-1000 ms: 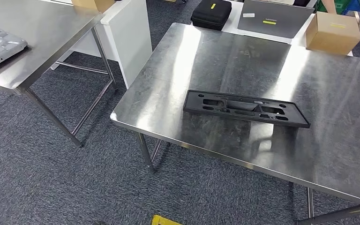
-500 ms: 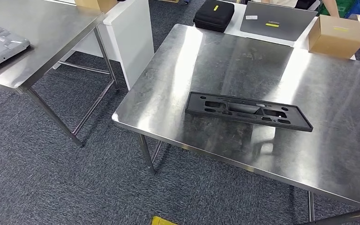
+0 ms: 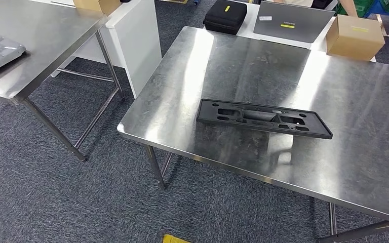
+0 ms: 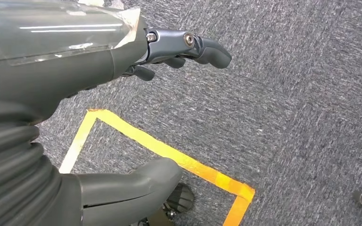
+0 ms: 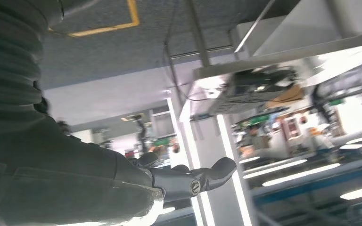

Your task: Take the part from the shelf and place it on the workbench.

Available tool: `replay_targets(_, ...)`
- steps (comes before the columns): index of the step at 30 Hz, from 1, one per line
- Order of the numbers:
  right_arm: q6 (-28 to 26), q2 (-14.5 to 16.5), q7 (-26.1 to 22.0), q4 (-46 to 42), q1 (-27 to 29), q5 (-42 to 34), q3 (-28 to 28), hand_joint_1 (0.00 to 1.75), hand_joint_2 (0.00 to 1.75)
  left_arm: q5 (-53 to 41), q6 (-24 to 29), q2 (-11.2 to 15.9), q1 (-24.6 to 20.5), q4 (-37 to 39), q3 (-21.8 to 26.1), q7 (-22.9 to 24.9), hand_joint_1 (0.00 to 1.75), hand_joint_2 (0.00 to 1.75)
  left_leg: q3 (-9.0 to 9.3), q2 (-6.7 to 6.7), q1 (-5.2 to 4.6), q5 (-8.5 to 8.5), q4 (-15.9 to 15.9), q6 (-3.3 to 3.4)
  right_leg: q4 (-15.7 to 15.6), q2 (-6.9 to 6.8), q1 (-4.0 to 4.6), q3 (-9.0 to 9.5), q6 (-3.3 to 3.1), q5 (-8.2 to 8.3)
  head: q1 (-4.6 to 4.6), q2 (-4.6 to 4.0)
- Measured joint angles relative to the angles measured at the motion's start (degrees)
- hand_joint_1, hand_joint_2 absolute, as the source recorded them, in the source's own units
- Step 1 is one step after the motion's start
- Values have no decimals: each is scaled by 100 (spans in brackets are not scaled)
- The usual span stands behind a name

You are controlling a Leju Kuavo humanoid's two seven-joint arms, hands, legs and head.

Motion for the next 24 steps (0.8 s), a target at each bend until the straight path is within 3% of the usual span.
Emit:
replay_targets(9,-1458,1306,-161,518,-135,470,-345,0,175,60,87,28,1,-10,-19,-2,0,175,3,10,3,1,-1,-1,2,6,0,3,-2,1,-2,0)
replay_targets(16,-1553,2140,466,787,-283,1149,-436,0,175,238,130,29,1,-14,-150,-2,0,175,5,16,4,6,-1,-9,3,10,0,3,-4,2,-1,0)
replay_targets(20,-1558,2409,929,1200,-345,1326,-452,0,175,283,128,27,1,-13,-292,-3,0,175,9,21,4,7,-2,-12,4,12,1,3,-4,2,1,0)
replay_targets(24,-1534,2446,1706,2247,-408,1163,-463,0,175,-1,-11,28,1,-5,-516,13,0,0,9,21,3,8,-2,-13,4,12,0,4,-5,3,1,0)
